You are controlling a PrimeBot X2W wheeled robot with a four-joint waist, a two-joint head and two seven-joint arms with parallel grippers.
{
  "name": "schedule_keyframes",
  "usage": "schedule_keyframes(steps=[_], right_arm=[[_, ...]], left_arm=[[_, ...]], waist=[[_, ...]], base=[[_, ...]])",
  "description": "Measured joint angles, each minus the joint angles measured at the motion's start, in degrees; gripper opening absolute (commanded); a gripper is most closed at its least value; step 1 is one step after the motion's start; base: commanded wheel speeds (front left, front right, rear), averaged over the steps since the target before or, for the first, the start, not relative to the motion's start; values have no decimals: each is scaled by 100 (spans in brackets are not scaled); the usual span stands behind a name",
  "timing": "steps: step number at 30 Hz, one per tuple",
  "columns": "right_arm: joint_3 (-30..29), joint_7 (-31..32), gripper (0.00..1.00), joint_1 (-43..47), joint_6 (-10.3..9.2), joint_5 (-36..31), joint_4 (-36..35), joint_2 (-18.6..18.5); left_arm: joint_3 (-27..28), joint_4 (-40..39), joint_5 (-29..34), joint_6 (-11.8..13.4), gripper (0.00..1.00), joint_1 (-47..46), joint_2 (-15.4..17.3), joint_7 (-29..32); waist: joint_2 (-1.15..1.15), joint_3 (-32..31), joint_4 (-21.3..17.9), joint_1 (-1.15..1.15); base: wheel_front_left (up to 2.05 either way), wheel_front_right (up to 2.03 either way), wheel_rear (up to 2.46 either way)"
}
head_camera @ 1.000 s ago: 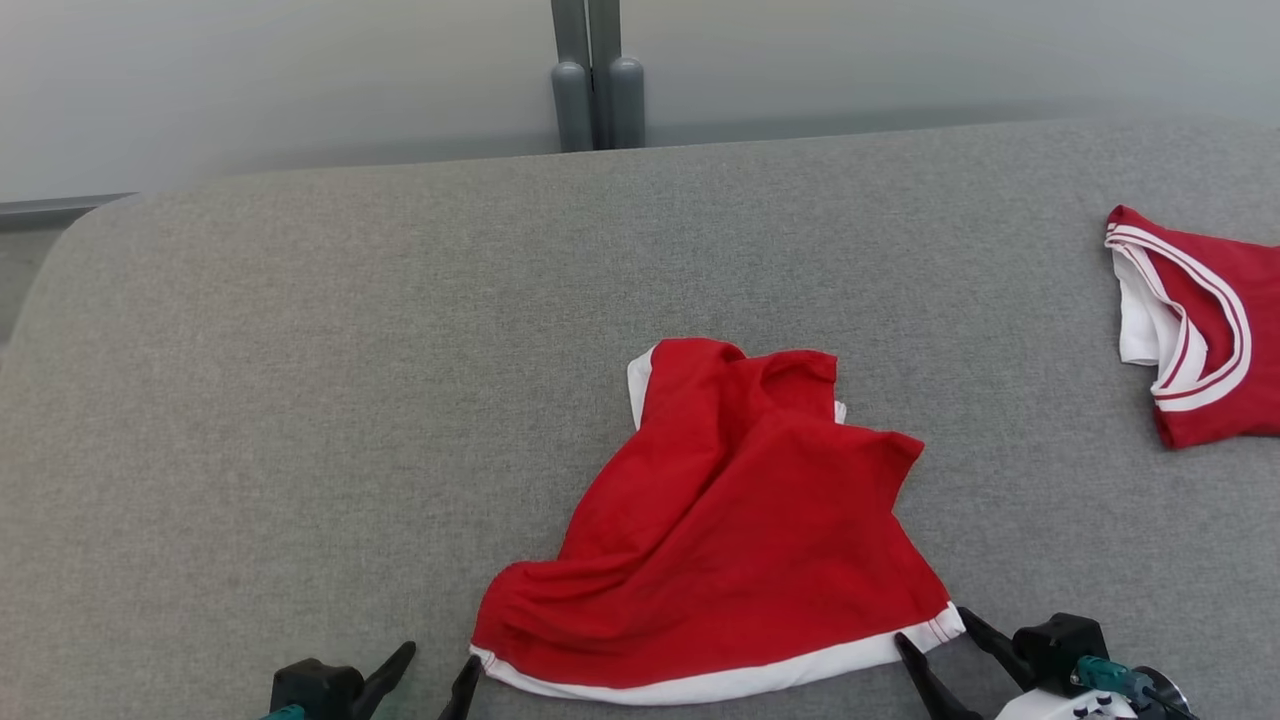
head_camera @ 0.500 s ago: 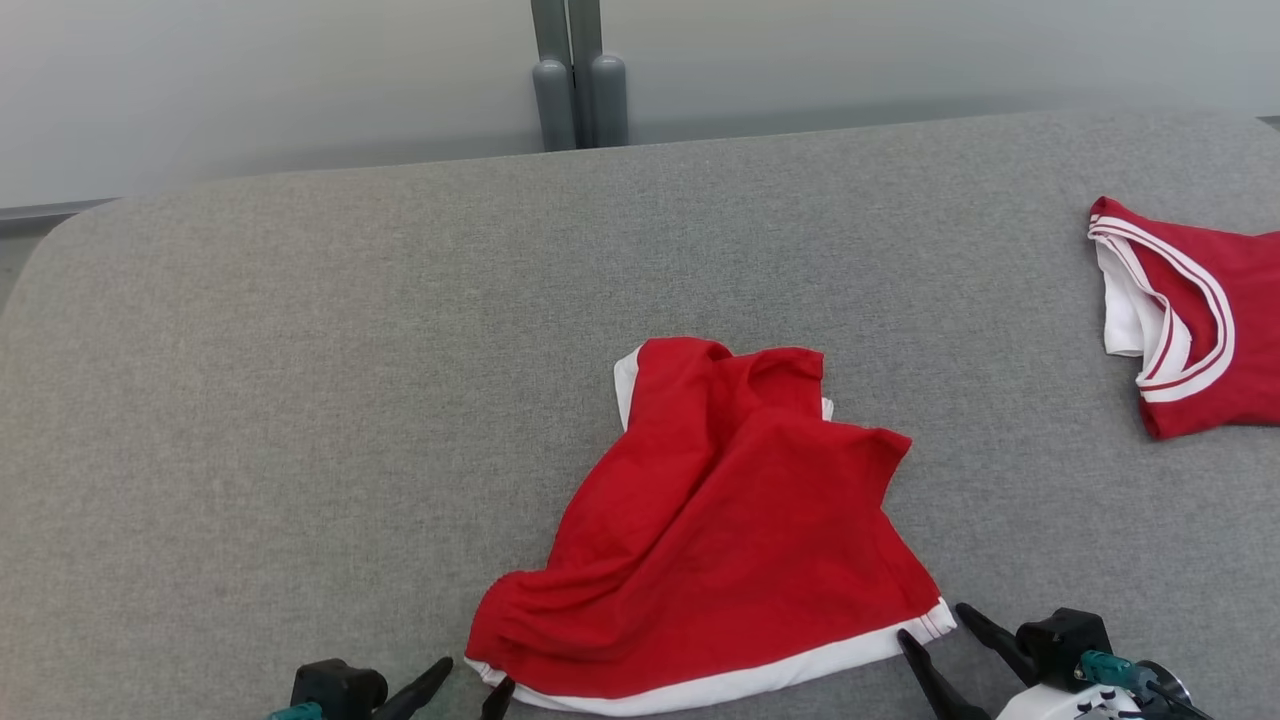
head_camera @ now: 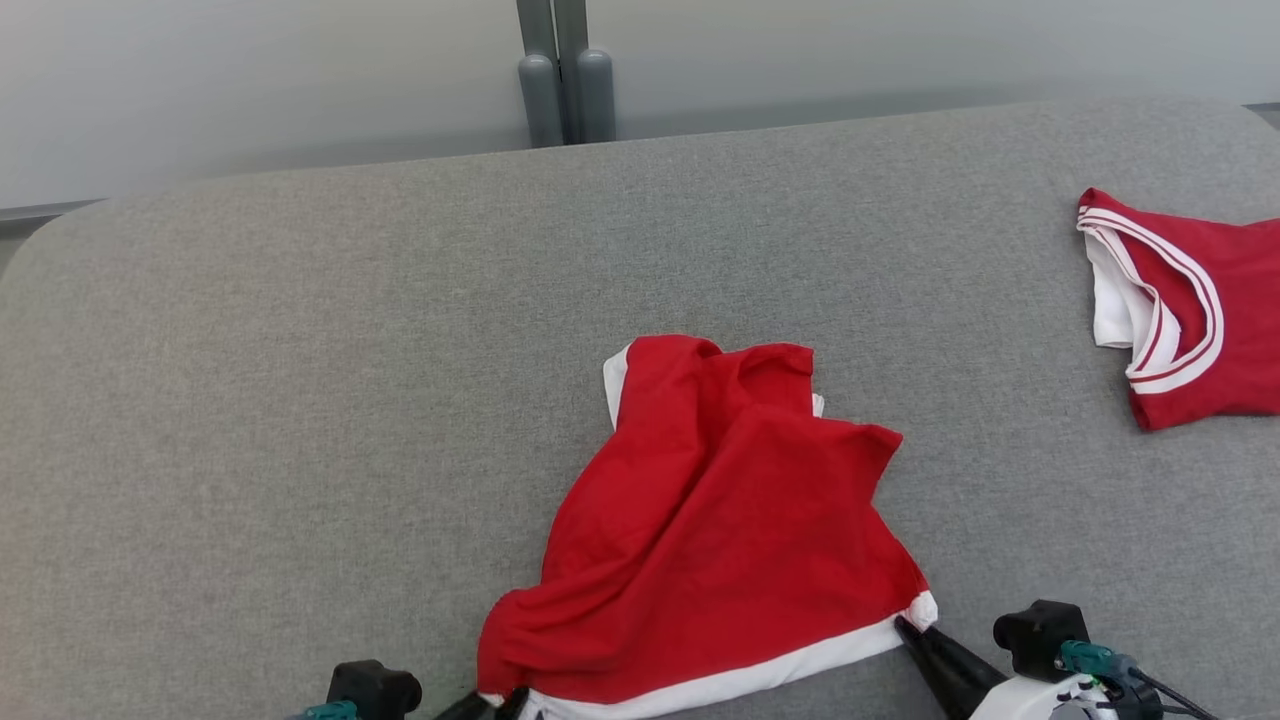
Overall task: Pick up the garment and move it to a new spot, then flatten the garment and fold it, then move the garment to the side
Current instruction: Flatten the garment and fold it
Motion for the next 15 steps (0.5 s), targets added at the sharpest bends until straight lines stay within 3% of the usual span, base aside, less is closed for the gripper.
schedule_keyframes(steps=[7, 11, 15], right_arm=[[-230, 26, 0, 121, 0, 1333, -998, -274], [-754, 56, 0, 305, -1, 2009, -2145, -716], [-1403, 301, 0, 404, -1, 2577, -3501, -1111]], left_arm=[[135, -599, -609, 26, 0, 48, 178, -9], [452, -1863, -1170, 89, 0, 259, 225, 1], [750, -3204, -1283, 374, 0, 199, 494, 203]], waist=[[0, -47, -32, 0], [0, -23, -81, 0], [0, 110, -112, 0]], base=[[0, 0, 0], [0, 0, 0], [0, 0, 0]])
